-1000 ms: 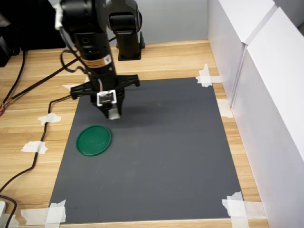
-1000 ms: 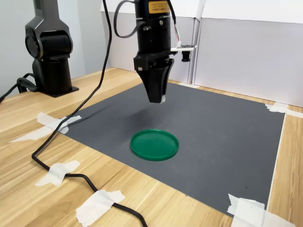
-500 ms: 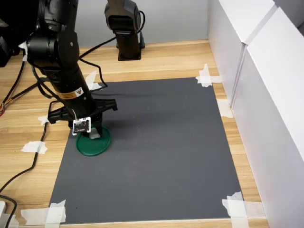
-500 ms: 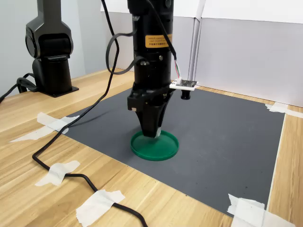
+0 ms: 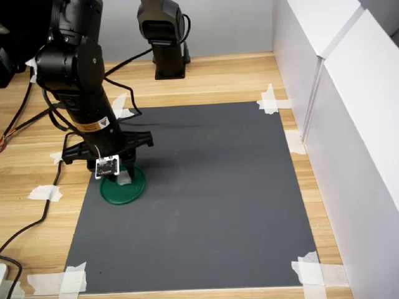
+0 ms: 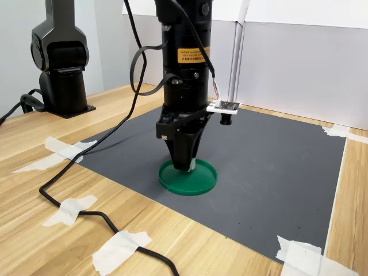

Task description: Grasp a white terminal and put it on the green lid.

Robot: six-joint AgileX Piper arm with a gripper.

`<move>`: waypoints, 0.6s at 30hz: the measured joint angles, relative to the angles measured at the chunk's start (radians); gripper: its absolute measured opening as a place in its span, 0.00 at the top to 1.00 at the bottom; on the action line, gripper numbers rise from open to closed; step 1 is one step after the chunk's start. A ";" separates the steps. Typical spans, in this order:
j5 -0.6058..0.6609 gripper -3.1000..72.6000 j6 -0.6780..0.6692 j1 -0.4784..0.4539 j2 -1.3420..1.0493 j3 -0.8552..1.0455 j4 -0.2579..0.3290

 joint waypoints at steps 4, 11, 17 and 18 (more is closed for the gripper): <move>-0.010 0.16 0.017 0.000 -0.010 0.000 0.000; -0.058 0.23 0.044 0.008 -0.168 0.052 0.038; -0.225 0.78 0.108 0.090 -0.451 0.254 0.094; -0.253 0.85 0.128 0.109 -0.504 0.297 0.096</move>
